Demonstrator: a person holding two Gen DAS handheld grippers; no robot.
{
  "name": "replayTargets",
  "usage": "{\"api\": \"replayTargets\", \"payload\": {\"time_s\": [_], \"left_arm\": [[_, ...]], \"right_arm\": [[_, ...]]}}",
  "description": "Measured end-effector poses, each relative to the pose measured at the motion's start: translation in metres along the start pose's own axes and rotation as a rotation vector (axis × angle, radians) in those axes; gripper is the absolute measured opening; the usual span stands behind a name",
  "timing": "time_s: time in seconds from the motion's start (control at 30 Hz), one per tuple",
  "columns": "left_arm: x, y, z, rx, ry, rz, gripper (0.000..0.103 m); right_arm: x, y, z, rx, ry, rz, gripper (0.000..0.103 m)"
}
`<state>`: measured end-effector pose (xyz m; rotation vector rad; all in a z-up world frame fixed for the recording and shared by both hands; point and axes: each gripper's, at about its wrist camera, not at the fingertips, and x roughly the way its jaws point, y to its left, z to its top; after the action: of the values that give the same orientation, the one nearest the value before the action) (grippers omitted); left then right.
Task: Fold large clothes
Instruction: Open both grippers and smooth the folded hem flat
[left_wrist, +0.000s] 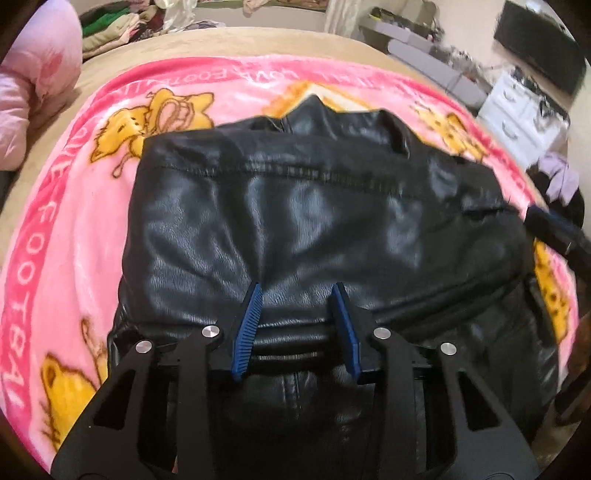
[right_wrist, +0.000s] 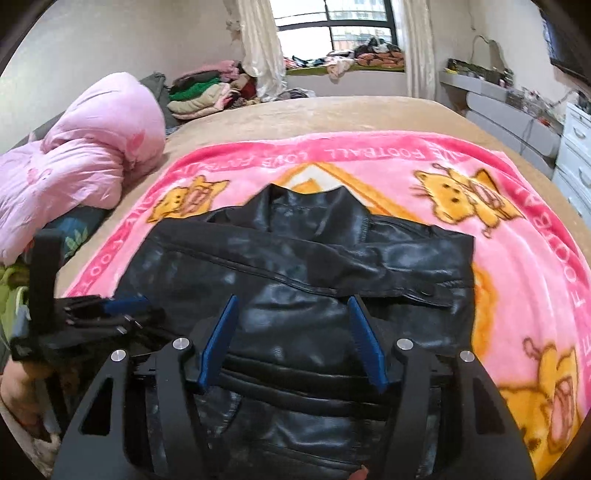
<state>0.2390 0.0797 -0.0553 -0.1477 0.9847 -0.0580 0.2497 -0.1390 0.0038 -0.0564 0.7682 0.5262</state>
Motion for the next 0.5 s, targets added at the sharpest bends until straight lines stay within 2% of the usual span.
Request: {"api": "replayTargets", "payload": {"time_s": [0.3, 0.43, 0.5], "left_arm": [[0.002, 0.003, -0.006, 0.002, 0.009, -0.014, 0.031], [0.002, 0.004, -0.006, -0.006, 0.009, -0.021, 0.031], [0.001, 0.004, -0.006, -0.007, 0.007, -0.027, 0.031]], "right_arm": [[0.021, 0.012, -0.009, -0.043, 0.088, -0.026, 0.060], [0.043, -0.001, -0.024, -0.023, 0.192, -0.114, 0.060], [0.055, -0.011, -0.035, 0.020, 0.235, -0.099, 0.059]]}}
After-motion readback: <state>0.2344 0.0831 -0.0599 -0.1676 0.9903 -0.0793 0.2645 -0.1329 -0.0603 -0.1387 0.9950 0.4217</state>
